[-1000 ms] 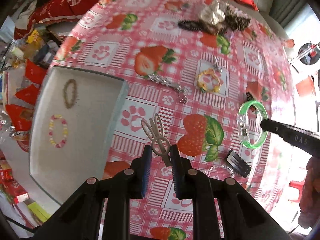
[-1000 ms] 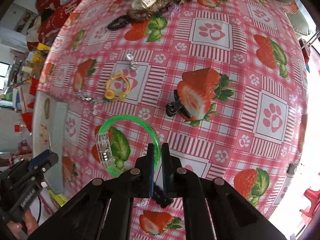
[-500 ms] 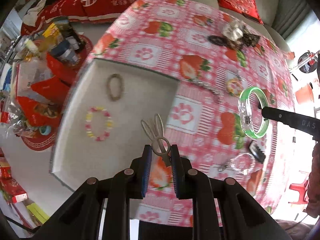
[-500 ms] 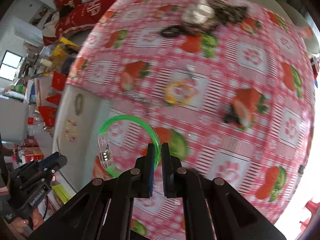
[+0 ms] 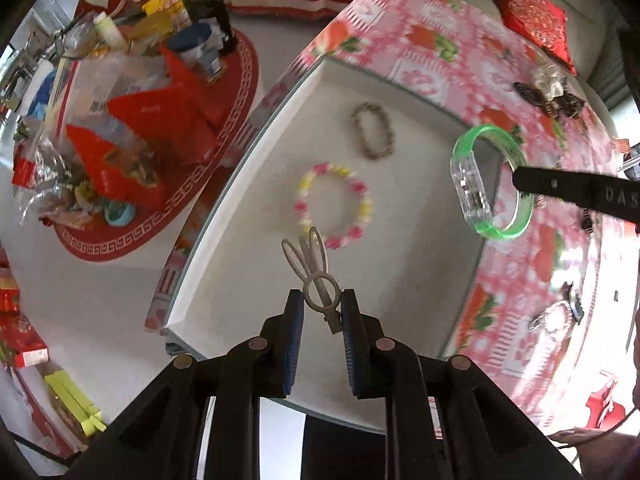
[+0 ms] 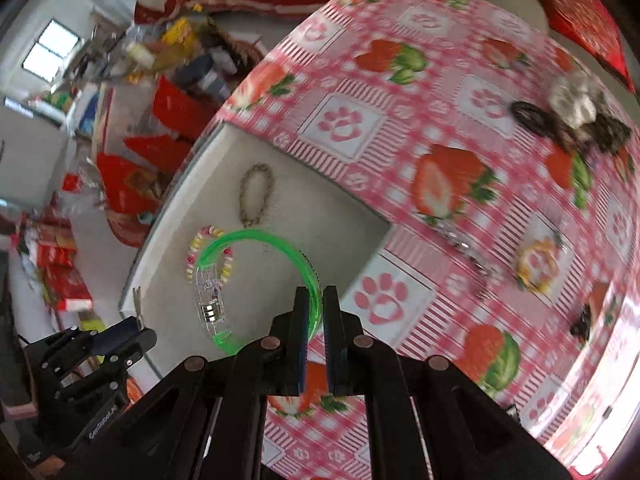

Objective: Organize jewelry
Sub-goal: 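Carry the clip and bangle into the white tray and open both tools, then withdraw both open tools from the tray back over the table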

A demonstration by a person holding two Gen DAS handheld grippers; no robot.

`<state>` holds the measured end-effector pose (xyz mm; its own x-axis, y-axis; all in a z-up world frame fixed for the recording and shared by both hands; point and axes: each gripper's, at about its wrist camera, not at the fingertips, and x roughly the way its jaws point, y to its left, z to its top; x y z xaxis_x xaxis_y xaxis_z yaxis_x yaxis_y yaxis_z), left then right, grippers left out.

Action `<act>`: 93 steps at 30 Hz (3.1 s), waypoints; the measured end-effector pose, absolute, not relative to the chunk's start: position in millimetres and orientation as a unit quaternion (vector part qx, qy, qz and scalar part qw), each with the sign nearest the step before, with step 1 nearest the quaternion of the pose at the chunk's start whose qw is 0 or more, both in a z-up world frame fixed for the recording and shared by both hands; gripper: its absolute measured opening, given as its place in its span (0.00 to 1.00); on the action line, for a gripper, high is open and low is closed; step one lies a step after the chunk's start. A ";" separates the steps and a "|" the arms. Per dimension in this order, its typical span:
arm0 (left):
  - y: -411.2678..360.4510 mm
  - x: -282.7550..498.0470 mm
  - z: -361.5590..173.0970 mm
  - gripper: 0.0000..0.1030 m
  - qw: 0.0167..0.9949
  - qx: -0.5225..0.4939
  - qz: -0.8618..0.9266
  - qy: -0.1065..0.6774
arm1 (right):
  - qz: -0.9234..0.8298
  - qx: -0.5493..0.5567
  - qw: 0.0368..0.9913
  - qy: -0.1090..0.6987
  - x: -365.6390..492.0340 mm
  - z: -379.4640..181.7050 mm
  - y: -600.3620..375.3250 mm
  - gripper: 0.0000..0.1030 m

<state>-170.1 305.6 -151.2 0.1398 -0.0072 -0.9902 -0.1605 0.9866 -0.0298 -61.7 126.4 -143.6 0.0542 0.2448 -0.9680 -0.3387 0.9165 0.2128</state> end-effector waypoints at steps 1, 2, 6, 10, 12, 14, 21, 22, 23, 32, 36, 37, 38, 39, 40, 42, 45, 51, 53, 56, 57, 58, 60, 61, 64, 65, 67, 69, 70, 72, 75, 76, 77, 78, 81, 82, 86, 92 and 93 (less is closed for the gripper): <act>309.2 -170.8 -157.2 0.24 0.748 -0.066 0.053 0.658 | 0.200 -0.042 0.722 0.661 -60.8 -147.5 132.0 0.07; 312.0 -171.5 -161.6 0.24 0.745 -0.068 0.054 0.661 | 0.198 -0.050 0.718 0.665 -59.0 -153.4 138.4 0.07; 318.3 -170.3 -180.3 0.24 0.738 -0.069 0.056 0.669 | 0.191 -0.076 0.707 0.677 -53.7 -173.2 153.9 0.07; 319.1 -164.5 -192.5 0.24 0.738 -0.055 0.065 0.670 | 0.179 -0.098 0.698 0.686 -45.3 -191.6 162.5 0.07; 321.0 -159.7 -198.1 0.24 0.737 -0.057 0.068 0.670 | 0.170 -0.110 0.696 0.689 -40.6 -199.7 164.5 0.07; 322.4 -154.6 -201.8 0.24 0.737 -0.058 0.071 0.669 | 0.160 -0.112 0.695 0.692 -35.7 -205.2 164.2 0.07; 328.8 -138.5 -212.4 0.24 0.737 -0.058 0.082 0.668 | 0.142 -0.105 0.701 0.691 -22.3 -217.3 164.6 0.07; 330.1 -137.5 -214.1 0.24 0.736 -0.060 0.084 0.669 | 0.142 -0.103 0.702 0.690 -20.9 -217.7 165.0 0.07; 330.1 -137.2 -214.6 0.24 0.736 -0.061 0.084 0.669 | 0.142 -0.102 0.703 0.689 -18.8 -217.4 166.8 0.07; 321.0 -136.9 -212.2 0.24 0.739 -0.033 0.081 0.667 | 0.135 -0.105 0.705 0.688 -4.2 -229.9 174.0 0.07; 316.9 -138.3 -206.7 0.24 0.741 -0.027 0.082 0.666 | 0.138 -0.098 0.700 0.694 -6.8 -229.7 172.2 0.07; 315.8 -138.2 -205.4 0.24 0.741 -0.026 0.082 0.666 | 0.138 -0.095 0.700 0.694 -10.2 -228.2 169.7 0.07; 315.6 -138.3 -204.3 0.24 0.741 -0.025 0.082 0.666 | 0.138 -0.093 0.700 0.695 -13.2 -227.1 167.1 0.08; 315.7 -138.8 -202.7 0.24 0.742 -0.024 0.083 0.665 | 0.138 -0.090 0.699 0.696 -15.1 -226.2 164.9 0.08; 316.5 -138.9 -201.6 0.24 0.743 -0.024 0.085 0.663 | 0.138 -0.085 0.699 0.696 -16.2 -225.5 162.3 0.08; 317.7 -140.1 -195.8 0.24 0.746 -0.034 0.085 0.659 | 0.142 -0.075 0.700 0.696 -22.2 -219.3 156.5 0.08; 320.6 -144.7 -185.3 0.24 0.755 -0.055 0.078 0.648 | 0.154 -0.057 0.697 0.698 -25.5 -214.0 150.4 0.13; 324.6 -154.1 -167.0 0.27 0.766 -0.082 0.057 0.635 | 0.171 -0.031 0.710 0.682 -33.2 -197.0 139.3 0.57; 325.1 -157.8 -159.5 0.75 0.769 -0.085 0.054 0.632 | 0.176 -0.022 0.712 0.680 -36.5 -192.4 135.6 0.57; 325.7 -163.3 -144.6 1.00 0.784 -0.078 0.068 0.613 | 0.181 -0.017 0.716 0.674 -43.0 -185.1 130.0 0.57; 325.4 -163.6 -141.7 1.00 0.781 -0.079 0.065 0.616 | 0.183 -0.012 0.717 0.673 -45.4 -182.4 127.0 0.57; 326.0 -164.0 -140.7 1.00 0.780 -0.079 0.065 0.617 | 0.185 -0.007 0.718 0.671 -48.3 -179.3 123.8 0.58; 324.7 -164.6 -137.9 1.00 0.779 -0.075 0.067 0.619 | 0.186 -0.002 0.720 0.669 -51.0 -173.4 118.9 0.58; 323.2 -164.6 -136.8 1.00 0.778 -0.071 0.067 0.620 | 0.186 0.002 0.720 0.669 -53.2 -171.0 114.0 0.59; 316.4 -164.5 -134.0 1.00 0.779 -0.062 0.065 0.621 | 0.184 0.013 0.722 0.667 -61.2 -162.2 102.9 0.69; 312.5 -163.7 -132.6 1.00 0.779 -0.059 0.061 0.621 | 0.183 0.019 0.724 0.665 -65.5 -157.9 98.8 0.72; 303.9 -161.8 -131.1 1.00 0.778 -0.051 0.053 0.624 | 0.177 0.031 0.728 0.662 -73.0 -151.4 87.4 0.79; 292.2 -159.1 -129.7 1.00 0.775 -0.041 0.041 0.630 | 0.170 0.045 0.730 0.660 -74.3 -150.8 77.3 0.83; 286.6 -158.2 -128.9 1.00 0.775 -0.035 0.036 0.630 | 0.165 0.053 0.732 0.659 -77.4 -149.2 69.4 0.84; 270.6 -155.9 -125.2 1.00 0.777 -0.020 0.021 0.629 | 0.151 0.071 0.736 0.657 -83.8 -146.5 51.4 0.86; 248.8 -153.7 -121.5 1.00 0.779 0.003 0.004 0.627 | 0.133 0.089 0.744 0.649 -94.8 -140.7 24.0 1.00; 240.4 -153.0 -120.3 1.00 0.779 0.011 -0.004 0.626 | 0.126 0.097 0.745 0.648 -100.3 -138.9 11.7 1.00; 235.0 -152.6 -120.3 1.00 0.779 0.016 -0.008 0.627 | 0.121 0.102 0.743 0.651 -102.3 -140.7 4.6 1.00; 227.3 -151.8 -120.0 1.00 0.778 0.022 -0.016 0.628 | 0.117 0.108 0.739 0.654 -106.3 -141.4 -4.2 1.00; 208.7 -150.1 -120.7 1.00 0.775 0.037 -0.026 0.630 | 0.091 0.110 0.730 0.668 -119.0 -143.1 -32.8 1.00; 204.1 -150.0 -121.8 1.00 0.775 0.041 -0.027 0.630 | 0.080 0.107 0.728 0.672 -122.6 -144.0 -42.9 1.00; 182.9 -148.3 -128.9 1.00 0.766 0.049 -0.042 0.640 | 0.050 0.113 0.717 0.686 -137.9 -149.8 -76.7 1.00; 155.8 -144.9 -133.2 1.00 0.759 0.054 -0.075 0.644 | 0.042 0.089 0.708 0.700 -157.8 -158.4 -97.7 1.00; 151.8 -143.7 -132.6 1.00 0.760 0.053 -0.080 0.643 | 0.044 0.084 0.708 0.700 -160.5 -158.9 -97.8 1.00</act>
